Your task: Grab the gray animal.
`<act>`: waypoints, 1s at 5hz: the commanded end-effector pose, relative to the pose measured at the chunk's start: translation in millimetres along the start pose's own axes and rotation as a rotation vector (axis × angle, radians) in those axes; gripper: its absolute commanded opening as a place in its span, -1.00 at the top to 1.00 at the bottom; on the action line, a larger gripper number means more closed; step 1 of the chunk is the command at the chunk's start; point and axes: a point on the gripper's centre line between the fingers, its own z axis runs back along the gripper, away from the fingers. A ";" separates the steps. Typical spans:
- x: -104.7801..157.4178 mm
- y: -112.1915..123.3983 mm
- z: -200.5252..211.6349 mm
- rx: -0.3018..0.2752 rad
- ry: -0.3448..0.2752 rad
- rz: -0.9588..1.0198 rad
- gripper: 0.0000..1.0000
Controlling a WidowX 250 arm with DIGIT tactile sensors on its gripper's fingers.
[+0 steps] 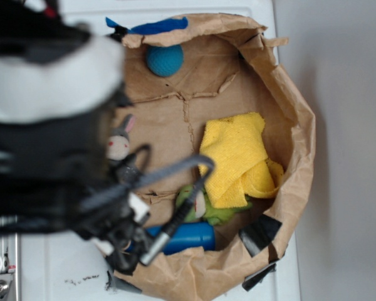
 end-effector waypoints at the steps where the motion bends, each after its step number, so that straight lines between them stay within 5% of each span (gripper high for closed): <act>1: 4.8 14.4 7.0 -0.006 0.041 0.246 -1.00; 4: 4.8 14.4 7.0 -0.006 0.041 0.246 -1.00; 5: 16.3 -5.0 1.2 0.016 0.043 0.271 -1.00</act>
